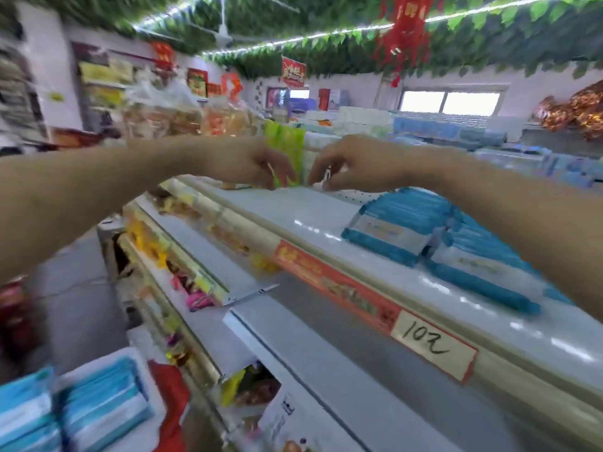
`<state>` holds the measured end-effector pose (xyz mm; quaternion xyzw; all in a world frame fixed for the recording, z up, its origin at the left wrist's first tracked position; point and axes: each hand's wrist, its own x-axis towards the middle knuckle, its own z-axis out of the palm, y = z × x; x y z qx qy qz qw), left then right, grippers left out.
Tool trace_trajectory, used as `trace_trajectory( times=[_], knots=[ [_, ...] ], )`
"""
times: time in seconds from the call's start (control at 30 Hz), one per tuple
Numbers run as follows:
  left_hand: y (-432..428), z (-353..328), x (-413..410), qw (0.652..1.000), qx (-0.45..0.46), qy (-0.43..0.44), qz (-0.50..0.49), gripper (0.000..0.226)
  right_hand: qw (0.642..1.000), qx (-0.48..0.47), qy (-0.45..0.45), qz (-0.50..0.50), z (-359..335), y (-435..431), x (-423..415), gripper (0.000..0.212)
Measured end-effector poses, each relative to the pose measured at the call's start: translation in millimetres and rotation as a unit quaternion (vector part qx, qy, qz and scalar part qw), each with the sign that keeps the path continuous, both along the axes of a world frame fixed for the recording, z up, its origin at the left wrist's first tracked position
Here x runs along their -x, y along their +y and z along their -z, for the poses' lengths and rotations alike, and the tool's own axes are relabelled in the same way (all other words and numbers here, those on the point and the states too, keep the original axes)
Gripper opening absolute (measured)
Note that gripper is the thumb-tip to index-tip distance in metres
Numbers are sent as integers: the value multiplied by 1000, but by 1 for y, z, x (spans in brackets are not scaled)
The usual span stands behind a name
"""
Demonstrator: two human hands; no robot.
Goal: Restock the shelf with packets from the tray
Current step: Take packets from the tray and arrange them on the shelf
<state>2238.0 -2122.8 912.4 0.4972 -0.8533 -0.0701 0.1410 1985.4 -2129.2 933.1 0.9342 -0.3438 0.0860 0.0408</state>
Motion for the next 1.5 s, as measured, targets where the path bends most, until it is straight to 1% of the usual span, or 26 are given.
trace_trajectory(
  times=[0.1,0.2,0.3,0.4,0.5,0.57,0.67,0.77,0.83,0.93,1.03,1.17,1.23,1.37,1.5],
  knots=[
    [31,29,-88,995,-24,7,-92,32,997,-17,20,-76,27,-5,-88,23],
    [66,74,-166,986,-38,5,-165,31,987,-45,47,-145,66,-6,-167,24],
    [105,138,-234,968,-73,-4,-239,35,975,-96,66,-189,124,-4,-237,21],
    [145,215,-285,941,-131,-19,-312,38,956,-153,108,-227,203,2,-296,25],
    [182,291,-318,913,-189,-19,-362,39,941,-198,162,-224,293,6,-341,26],
    [200,337,-328,899,-225,-14,-375,39,926,-236,201,-214,351,10,-362,27],
    [212,391,-333,891,-265,-13,-368,39,906,-278,249,-200,424,15,-381,31],
    [218,426,-330,889,-285,-17,-357,37,893,-312,263,-188,468,18,-392,30],
    [221,442,-329,888,-300,-18,-349,38,891,-318,266,-184,487,16,-398,30],
    [224,458,-329,885,-308,-19,-348,39,901,-292,265,-180,504,14,-405,32],
    [227,466,-328,882,-316,-14,-351,40,915,-256,250,-184,510,15,-409,29],
    [230,470,-329,878,-323,-16,-352,40,918,-233,270,-175,512,22,-409,23],
    [231,470,-330,877,-326,-17,-353,40,914,-235,286,-167,518,25,-405,19],
    [229,467,-329,881,-319,-15,-350,38,914,-246,285,-154,527,28,-403,19],
    [224,467,-329,882,-318,-10,-347,39,888,-303,308,-156,523,29,-403,9]
  ],
)
